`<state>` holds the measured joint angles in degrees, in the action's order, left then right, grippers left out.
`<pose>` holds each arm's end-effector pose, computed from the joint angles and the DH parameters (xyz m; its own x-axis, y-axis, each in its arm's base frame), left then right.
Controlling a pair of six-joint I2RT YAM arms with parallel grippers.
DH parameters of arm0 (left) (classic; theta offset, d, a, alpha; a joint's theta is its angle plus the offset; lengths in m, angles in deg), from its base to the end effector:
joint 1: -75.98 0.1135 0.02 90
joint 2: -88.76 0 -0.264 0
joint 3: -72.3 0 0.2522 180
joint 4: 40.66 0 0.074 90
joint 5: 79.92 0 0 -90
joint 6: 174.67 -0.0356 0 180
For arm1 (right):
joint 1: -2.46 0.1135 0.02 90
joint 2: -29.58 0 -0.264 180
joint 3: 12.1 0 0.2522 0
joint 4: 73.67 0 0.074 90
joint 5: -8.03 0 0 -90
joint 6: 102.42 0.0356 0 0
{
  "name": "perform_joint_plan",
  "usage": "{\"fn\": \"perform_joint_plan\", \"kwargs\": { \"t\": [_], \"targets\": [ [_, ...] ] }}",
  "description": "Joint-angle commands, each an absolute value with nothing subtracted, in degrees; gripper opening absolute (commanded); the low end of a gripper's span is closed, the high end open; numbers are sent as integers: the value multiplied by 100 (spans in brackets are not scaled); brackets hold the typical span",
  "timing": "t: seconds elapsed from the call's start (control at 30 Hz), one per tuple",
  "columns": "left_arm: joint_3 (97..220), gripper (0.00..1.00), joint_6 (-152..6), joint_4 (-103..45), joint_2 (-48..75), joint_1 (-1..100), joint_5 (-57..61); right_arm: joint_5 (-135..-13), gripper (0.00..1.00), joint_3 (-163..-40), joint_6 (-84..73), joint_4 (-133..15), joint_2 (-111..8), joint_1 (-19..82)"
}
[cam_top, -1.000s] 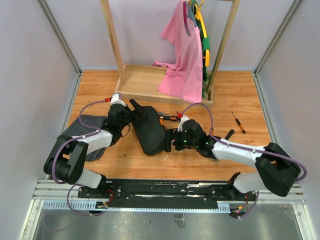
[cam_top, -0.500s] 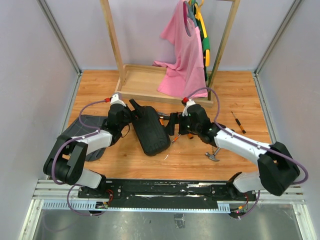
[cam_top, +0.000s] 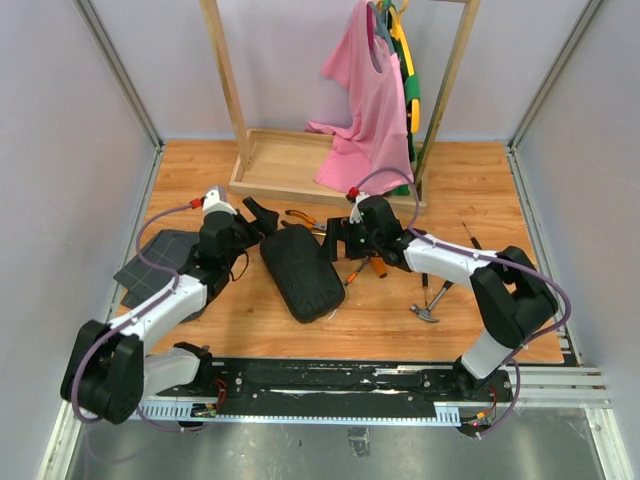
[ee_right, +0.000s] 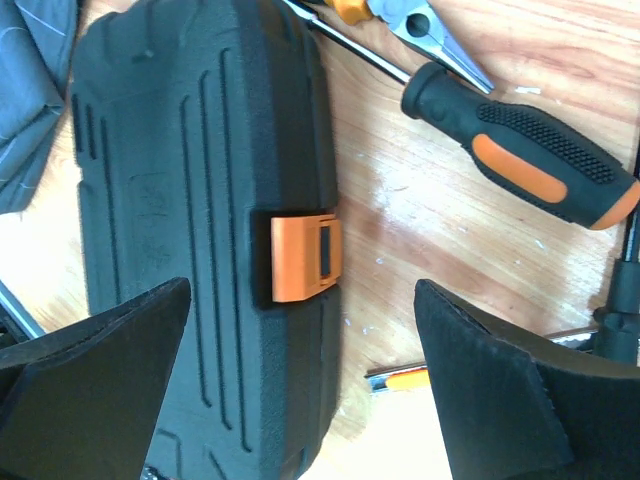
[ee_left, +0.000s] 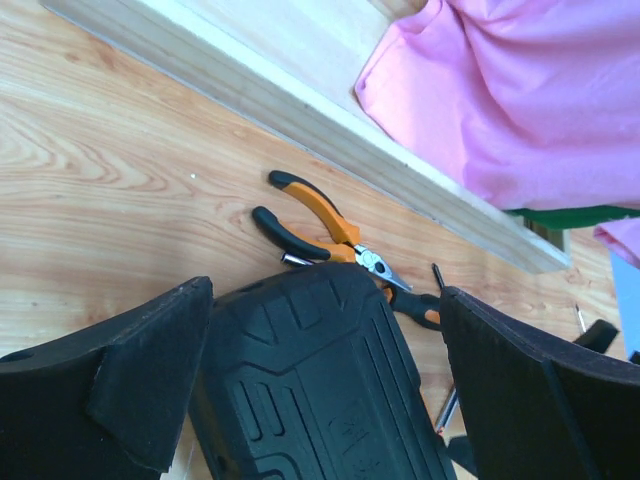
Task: Sort the tools into containers
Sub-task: Move the storage box to the center of the board.
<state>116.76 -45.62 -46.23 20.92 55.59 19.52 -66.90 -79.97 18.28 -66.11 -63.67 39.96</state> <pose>0.2418 -0.0837 0.2245 -0.3470 -0.5340 -0.7710 -0.0274 0.8275 -0.5608 0.2750 0.2227 0.2100 -0.7594 0.0387 -0.6494 -0.4340 0.7135 0.5500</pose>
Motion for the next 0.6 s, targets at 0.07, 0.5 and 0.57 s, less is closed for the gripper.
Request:
{"fn": "perform_joint_plan", "kwargs": {
  "t": [0.07, 0.5, 0.57],
  "targets": [
    [11496, 99, -4457, -3247, 2879, 5567, 2226, -6429, 95, -8079, 1588, -6761, -6576, 3729],
    [10456, 93, -4040, -3204, 3397, 5419, 927, -5153, 89, -7463, 2140, -7889, -6715, 3637],
    [10449, 93, -4075, -3237, 3351, 5404, 918, -5099, 88, -7321, 2241, -8026, -6683, 3682]
  ]
}}
